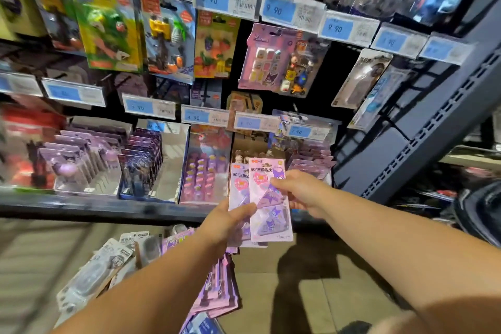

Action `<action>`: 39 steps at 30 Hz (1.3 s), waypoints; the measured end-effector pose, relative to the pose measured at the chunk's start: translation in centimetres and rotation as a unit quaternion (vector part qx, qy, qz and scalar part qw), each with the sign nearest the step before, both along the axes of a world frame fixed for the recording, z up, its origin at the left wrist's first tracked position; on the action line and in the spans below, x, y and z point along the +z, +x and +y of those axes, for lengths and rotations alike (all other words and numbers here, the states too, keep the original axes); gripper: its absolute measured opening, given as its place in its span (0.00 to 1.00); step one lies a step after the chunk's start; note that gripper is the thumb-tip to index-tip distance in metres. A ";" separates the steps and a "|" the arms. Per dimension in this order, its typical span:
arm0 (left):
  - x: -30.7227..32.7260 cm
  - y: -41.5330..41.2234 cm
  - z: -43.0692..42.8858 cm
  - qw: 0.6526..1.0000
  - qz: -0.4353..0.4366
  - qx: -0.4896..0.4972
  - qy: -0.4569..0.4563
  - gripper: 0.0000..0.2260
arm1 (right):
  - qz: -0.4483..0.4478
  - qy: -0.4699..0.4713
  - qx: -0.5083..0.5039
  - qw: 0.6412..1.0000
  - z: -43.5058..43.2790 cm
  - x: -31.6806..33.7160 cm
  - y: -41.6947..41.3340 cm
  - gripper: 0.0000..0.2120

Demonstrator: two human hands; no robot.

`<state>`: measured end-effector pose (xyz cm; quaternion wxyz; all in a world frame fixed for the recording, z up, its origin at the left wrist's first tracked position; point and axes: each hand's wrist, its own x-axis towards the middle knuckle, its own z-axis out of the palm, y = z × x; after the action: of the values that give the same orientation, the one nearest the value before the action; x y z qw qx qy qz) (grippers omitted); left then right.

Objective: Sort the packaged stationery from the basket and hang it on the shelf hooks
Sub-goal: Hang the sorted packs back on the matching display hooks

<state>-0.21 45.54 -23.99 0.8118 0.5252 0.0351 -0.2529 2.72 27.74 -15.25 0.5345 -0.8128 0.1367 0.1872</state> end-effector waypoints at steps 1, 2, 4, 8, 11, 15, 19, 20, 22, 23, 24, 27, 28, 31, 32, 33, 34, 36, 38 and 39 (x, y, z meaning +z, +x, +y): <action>-0.1 0.2 -0.2 1.000 0.002 0.004 0.008 0.21 | -0.011 -0.001 -0.004 1.000 -0.1 0.5 0.1 0.04; -0.1 0.2 -0.3 1.000 0.002 0.004 0.017 0.21 | -0.019 -0.004 -0.008 1.000 -0.2 0.7 0.4 0.07; -0.1 0.3 -0.4 0.999 0.003 0.001 0.032 0.19 | -0.027 -0.016 -0.021 0.999 -0.6 1.2 0.9 0.12; -0.4 0.3 -0.9 0.999 0.001 -0.017 0.046 0.22 | -0.026 -0.068 -0.009 0.997 -1.7 1.8 1.3 0.12; -0.5 0.3 -1.3 0.999 0.003 -0.021 0.040 0.19 | -0.016 -0.144 0.041 0.989 -2.2 2.5 1.7 0.08; 0.5 0.0 -2.3 0.999 0.014 -0.018 0.046 0.10 | 0.014 -0.175 0.071 0.982 -3.6 3.3 2.5 0.04; 0.9 0.0 -4.9 0.999 0.035 -0.011 0.035 0.08 | 0.036 -0.125 0.045 0.991 -6.6 2.9 3.1 0.05; 0.7 0.2 -5.5 0.999 0.038 -0.008 0.033 0.08 | 0.036 -0.100 0.026 0.994 -7.4 2.6 3.1 0.07; 0.7 0.6 -6.6 0.999 0.043 -0.008 0.029 0.07 | 0.036 -0.051 -0.018 0.998 -9.0 1.9 3.1 0.08; 0.7 0.8 -7.0 0.998 0.045 -0.003 0.033 0.06 | 0.036 -0.034 -0.034 0.998 -9.7 1.6 3.0 0.08; 0.7 1.0 -7.5 0.998 0.046 0.004 0.038 0.06 | 0.035 -0.017 -0.046 0.998 -10.6 1.2 3.0 0.08; 0.3 1.9 -8.4 0.997 0.057 0.016 0.053 0.06 | 0.032 0.032 -0.085 0.995 -13.5 -0.1 3.4 0.09; -0.2 2.3 -8.5 0.996 0.061 0.017 0.060 0.07 | 0.031 0.042 -0.108 0.993 -14.4 -0.6 3.6 0.09; -1.3 3.1 -9.3 0.993 0.072 0.024 0.094 0.09 | 0.022 0.048 -0.171 0.984 -17.6 -2.5 3.8 0.10; -1.6 3.2 -9.6 0.992 0.072 0.025 0.096 0.07 | 0.015 0.046 -0.186 0.981 -18.6 -3.2 3.8 0.11; -1.6 3.3 -9.8 0.992 0.074 0.024 0.097 0.06 | 0.006 0.037 -0.200 0.979 -19.5 -3.9 3.8 0.12; -1.6 3.3 -10.2 0.992 0.075 0.022 0.100 0.05 | -0.005 0.029 -0.216 0.976 -20.3 -4.6 3.9 0.12; -1.9 3.7 -10.8 0.990 0.078 0.026 0.115 0.04 | -0.034 0.011 -0.246 0.969 -21.2 -5.6 4.1 0.12; -2.5 4.3 -11.3 0.988 0.081 0.035 0.128 0.03 | -0.072 0.002 -0.264 0.962 -21.4 -6.3 4.6 0.09; -2.8 4.6 -11.7 0.987 0.082 0.038 0.134 0.02 | -0.093 -0.013 -0.265 0.960 -21.5 -6.7 4.8 0.08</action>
<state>4.37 33.85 -26.80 0.7376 0.6050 0.1550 -0.2566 7.55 6.26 -22.00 0.5649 -0.7680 0.2992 -0.0395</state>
